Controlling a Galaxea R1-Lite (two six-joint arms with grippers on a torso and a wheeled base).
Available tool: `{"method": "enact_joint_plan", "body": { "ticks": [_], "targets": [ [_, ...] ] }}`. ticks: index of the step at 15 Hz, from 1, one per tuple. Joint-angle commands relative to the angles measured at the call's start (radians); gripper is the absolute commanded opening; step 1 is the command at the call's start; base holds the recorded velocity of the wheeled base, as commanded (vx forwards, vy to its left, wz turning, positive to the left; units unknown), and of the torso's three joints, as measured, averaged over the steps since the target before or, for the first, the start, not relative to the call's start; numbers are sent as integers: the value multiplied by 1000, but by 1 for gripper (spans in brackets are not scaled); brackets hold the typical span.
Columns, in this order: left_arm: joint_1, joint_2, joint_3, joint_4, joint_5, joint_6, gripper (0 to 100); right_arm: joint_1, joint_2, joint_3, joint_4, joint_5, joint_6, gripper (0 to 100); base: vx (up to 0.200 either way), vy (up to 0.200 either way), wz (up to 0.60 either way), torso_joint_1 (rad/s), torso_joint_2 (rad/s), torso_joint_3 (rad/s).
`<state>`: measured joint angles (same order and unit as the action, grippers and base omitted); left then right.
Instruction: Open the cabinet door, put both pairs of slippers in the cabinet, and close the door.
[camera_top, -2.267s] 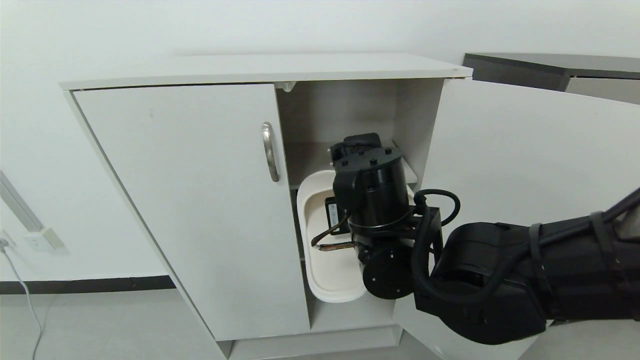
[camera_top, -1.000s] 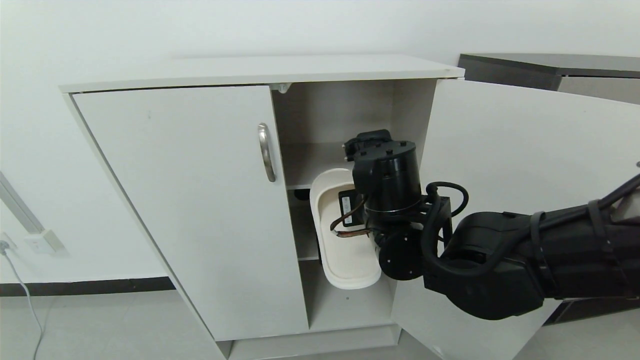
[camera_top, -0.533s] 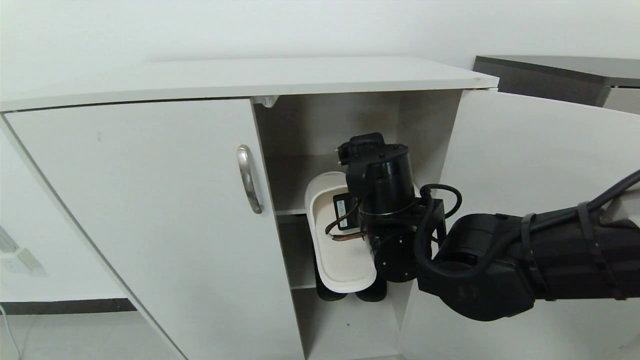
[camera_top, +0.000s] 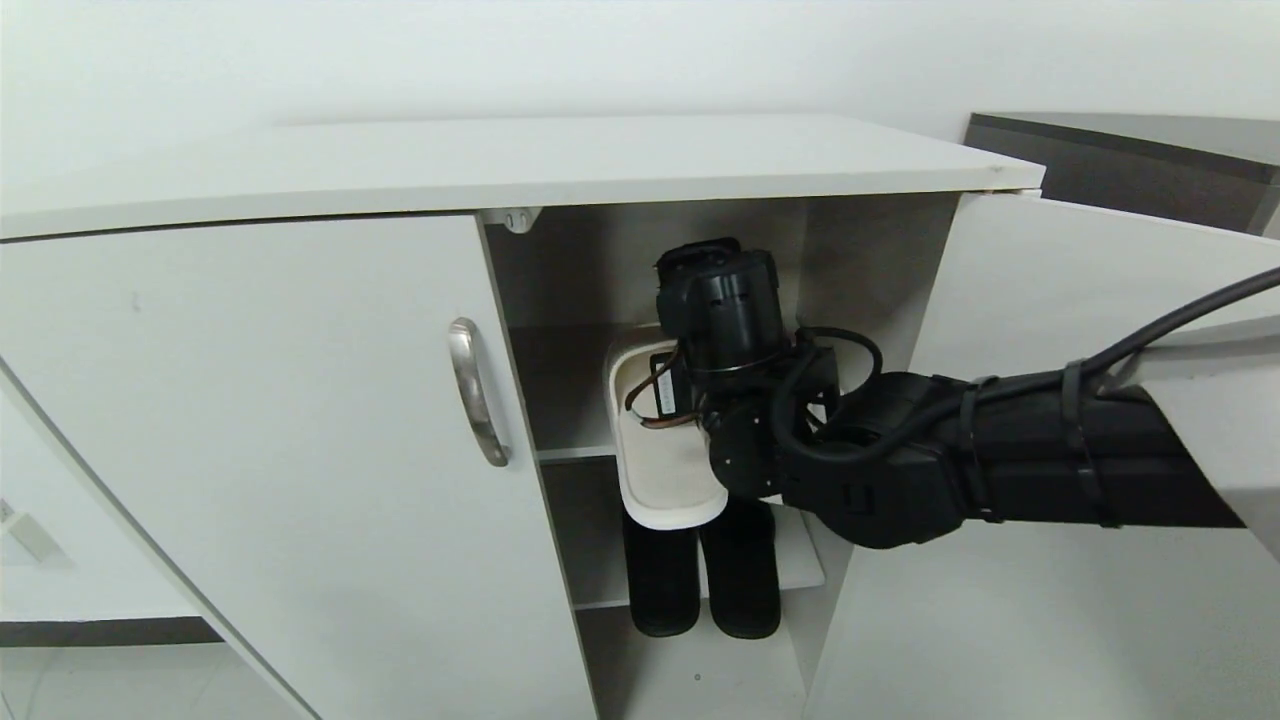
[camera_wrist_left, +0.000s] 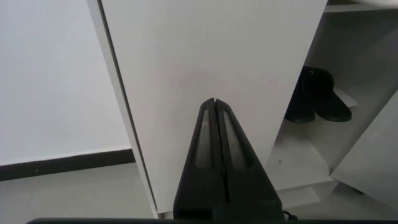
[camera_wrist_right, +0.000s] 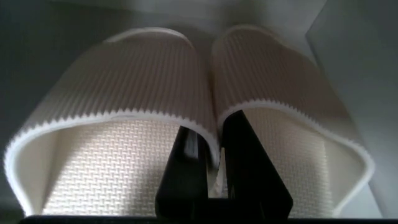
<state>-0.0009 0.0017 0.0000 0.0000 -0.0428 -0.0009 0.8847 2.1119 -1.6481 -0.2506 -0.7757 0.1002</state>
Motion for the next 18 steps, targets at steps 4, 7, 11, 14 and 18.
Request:
{"method": "enact_joint_plan", "body": {
  "ticks": [4, 7, 11, 14, 18],
  "targets": [
    [1, 0, 0, 0, 0, -1, 0, -32, 89, -173, 96, 3, 4, 0, 0, 0, 0, 0, 0, 0],
    [1, 0, 0, 0, 0, -1, 0, -46, 128, -246, 119, 1, 4, 0, 0, 0, 0, 0, 0, 0],
    [1, 0, 0, 0, 24, -7, 0, -59, 168, -306, 120, 1, 4, 0, 0, 0, 0, 0, 0, 0],
    [1, 0, 0, 0, 24, -7, 0, -66, 183, -328, 131, 1, 4, 0, 0, 0, 0, 0, 0, 0],
    [1, 0, 0, 0, 24, -7, 0, -67, 183, -326, 146, 1, 4, 100, 0, 0, 0, 0, 0, 0]
  ]
}}
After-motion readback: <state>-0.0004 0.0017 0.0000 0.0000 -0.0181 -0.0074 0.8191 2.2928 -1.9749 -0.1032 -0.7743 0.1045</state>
